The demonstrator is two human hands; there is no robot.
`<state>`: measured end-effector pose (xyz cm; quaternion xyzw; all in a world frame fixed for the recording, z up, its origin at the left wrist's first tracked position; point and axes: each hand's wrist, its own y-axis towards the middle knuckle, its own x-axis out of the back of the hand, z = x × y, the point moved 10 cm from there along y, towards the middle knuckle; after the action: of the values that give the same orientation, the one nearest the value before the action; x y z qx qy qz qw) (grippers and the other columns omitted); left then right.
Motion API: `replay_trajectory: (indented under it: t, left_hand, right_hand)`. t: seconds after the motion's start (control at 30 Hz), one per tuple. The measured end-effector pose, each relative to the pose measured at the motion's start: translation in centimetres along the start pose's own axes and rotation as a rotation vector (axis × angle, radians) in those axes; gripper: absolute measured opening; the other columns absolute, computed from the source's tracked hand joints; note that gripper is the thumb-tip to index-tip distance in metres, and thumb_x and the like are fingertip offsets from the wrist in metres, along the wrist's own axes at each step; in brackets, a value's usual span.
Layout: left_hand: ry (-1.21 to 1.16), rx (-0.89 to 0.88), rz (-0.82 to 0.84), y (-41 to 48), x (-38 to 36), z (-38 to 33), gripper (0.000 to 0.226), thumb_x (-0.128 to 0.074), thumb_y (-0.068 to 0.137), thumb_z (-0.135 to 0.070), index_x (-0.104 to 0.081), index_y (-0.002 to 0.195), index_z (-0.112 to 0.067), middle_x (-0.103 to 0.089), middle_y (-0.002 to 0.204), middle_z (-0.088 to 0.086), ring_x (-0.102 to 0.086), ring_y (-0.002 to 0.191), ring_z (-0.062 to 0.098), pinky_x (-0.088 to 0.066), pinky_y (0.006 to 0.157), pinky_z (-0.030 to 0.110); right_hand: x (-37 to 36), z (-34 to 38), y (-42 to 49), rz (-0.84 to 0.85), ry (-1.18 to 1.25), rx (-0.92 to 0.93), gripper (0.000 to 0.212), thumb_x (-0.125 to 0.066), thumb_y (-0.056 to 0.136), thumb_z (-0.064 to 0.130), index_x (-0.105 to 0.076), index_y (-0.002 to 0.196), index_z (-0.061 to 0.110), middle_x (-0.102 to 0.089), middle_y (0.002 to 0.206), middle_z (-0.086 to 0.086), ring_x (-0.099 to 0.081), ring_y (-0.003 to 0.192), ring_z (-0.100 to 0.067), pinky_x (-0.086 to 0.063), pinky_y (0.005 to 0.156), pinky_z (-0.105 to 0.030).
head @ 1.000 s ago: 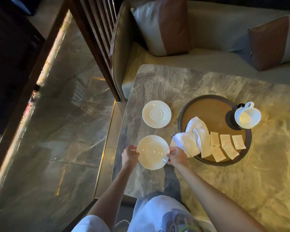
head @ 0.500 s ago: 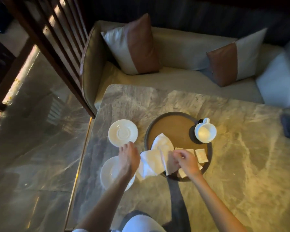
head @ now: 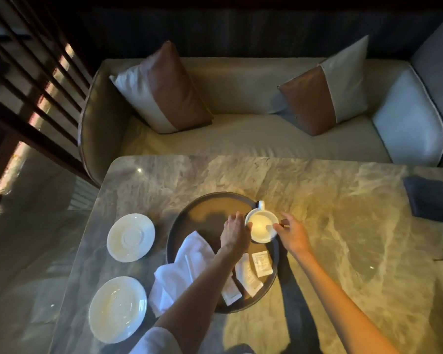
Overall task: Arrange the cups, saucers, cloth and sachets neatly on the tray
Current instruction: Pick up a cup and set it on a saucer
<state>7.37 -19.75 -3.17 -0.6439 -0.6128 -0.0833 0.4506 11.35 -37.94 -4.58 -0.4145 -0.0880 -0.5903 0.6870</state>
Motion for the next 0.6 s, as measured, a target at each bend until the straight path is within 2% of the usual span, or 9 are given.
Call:
replay_trajectory:
  t: [0.17,0.33,0.43,0.53,0.6]
  left_hand:
    - [-0.006,0.032,-0.033,0.9,-1.1,-0.5,0.031,-0.049,0.099,-0.025,-0.050,0.125,-0.008,-0.056,0.119,0.018,-0.057,0.108,0.035,-0.049,0.089,0.045]
    - [-0.041,0.054,-0.131,1.2,-0.5,-1.0,0.023,-0.047,0.099,-0.019,-0.057,0.114,-0.005,-0.059,0.113,0.017,-0.062,0.097,0.035,-0.050,0.080,0.043]
    - [-0.056,0.032,-0.140,1.2,0.0,-1.2,0.022,-0.047,0.096,-0.014,-0.060,0.111,-0.004,-0.060,0.112,0.016,-0.061,0.097,0.033,-0.051,0.080,0.042]
    - [-0.104,-0.015,-0.159,0.6,1.0,-1.3,0.024,-0.050,0.093,-0.015,-0.061,0.114,-0.009,-0.061,0.109,0.014,-0.060,0.095,0.032,-0.049,0.076,0.037]
    - [-0.168,-0.047,-0.198,-0.1,2.4,-1.1,0.018,-0.055,0.090,-0.014,-0.062,0.106,-0.007,-0.063,0.104,0.014,-0.060,0.093,0.031,-0.045,0.073,0.034]
  right_hand:
    - [-0.4,0.7,0.3,0.024,-0.012,0.125,0.033,-0.066,0.091,0.020,-0.063,0.122,0.008,-0.068,0.114,-0.010,-0.064,0.103,-0.026,-0.048,0.087,-0.037]
    - [0.0,0.8,0.2,0.009,-0.037,0.166,0.032,-0.056,0.094,0.014,-0.065,0.125,0.010,-0.067,0.122,-0.010,-0.061,0.113,-0.026,-0.048,0.098,-0.039]
    - [0.6,2.0,-0.5,-0.010,-0.064,0.264,0.028,-0.055,0.092,0.008,-0.070,0.116,0.010,-0.072,0.110,-0.008,-0.064,0.104,-0.025,-0.051,0.090,-0.041]
    - [1.6,3.5,-1.4,-0.077,-0.100,0.338,0.029,-0.061,0.089,0.009,-0.071,0.117,0.013,-0.073,0.102,-0.007,-0.065,0.096,-0.025,-0.048,0.080,-0.030]
    - [1.6,4.4,-1.8,-0.069,-0.113,0.343,0.030,-0.063,0.090,0.019,-0.070,0.120,0.021,-0.068,0.093,-0.002,-0.062,0.087,-0.019,-0.040,0.069,-0.023]
